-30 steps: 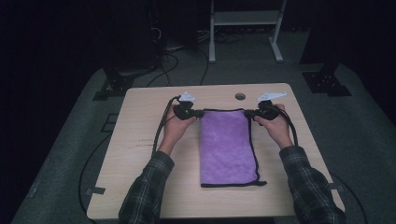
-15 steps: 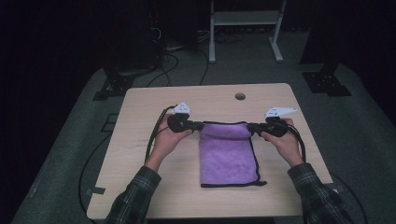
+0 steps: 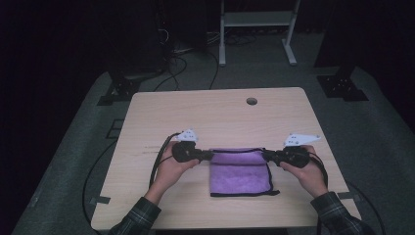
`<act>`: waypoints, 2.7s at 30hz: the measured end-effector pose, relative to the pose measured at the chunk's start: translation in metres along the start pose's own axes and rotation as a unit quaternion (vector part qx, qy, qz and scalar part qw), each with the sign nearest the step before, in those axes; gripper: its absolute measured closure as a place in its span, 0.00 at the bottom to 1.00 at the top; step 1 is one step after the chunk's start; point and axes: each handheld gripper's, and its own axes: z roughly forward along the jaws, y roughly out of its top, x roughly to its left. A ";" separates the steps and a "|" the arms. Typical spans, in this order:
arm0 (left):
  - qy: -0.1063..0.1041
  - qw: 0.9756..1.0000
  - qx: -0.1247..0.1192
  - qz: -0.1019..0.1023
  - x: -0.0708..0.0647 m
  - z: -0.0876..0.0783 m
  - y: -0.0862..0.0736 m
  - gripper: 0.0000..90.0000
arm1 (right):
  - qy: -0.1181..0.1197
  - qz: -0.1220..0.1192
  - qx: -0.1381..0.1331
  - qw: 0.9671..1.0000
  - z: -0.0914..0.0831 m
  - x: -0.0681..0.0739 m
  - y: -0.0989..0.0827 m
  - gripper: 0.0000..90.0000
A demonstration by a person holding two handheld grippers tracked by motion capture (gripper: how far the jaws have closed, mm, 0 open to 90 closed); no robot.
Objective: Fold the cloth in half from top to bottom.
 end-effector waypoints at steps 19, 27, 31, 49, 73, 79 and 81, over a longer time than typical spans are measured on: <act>-0.026 0.999 0.033 0.013 -0.031 0.001 -0.025 0.75 | 0.029 0.003 0.000 1.000 -0.021 0.028 -0.032 0.75; -0.002 1.000 0.015 0.015 -0.013 0.006 -0.008 0.91 | 0.000 -0.004 0.002 1.000 -0.006 0.013 -0.014 0.83; 0.010 1.000 0.025 0.003 -0.004 0.021 -0.013 0.91 | -0.001 0.003 0.035 0.999 0.016 0.002 -0.016 0.85; -0.045 0.997 0.060 0.013 -0.044 0.015 -0.044 0.86 | 0.058 -0.022 0.063 0.996 -0.005 0.040 -0.043 0.85; 0.120 0.992 0.041 0.005 -0.026 -0.037 -0.067 0.18 | -0.098 0.025 0.043 0.994 -0.028 0.007 -0.059 0.35; 0.157 0.987 0.041 -0.008 -0.014 -0.064 -0.084 0.13 | -0.124 0.045 0.039 0.991 -0.036 -0.007 -0.065 0.33; 0.172 0.984 0.043 -0.012 -0.009 -0.073 -0.092 0.12 | -0.131 0.047 0.042 0.989 -0.038 -0.011 -0.069 0.32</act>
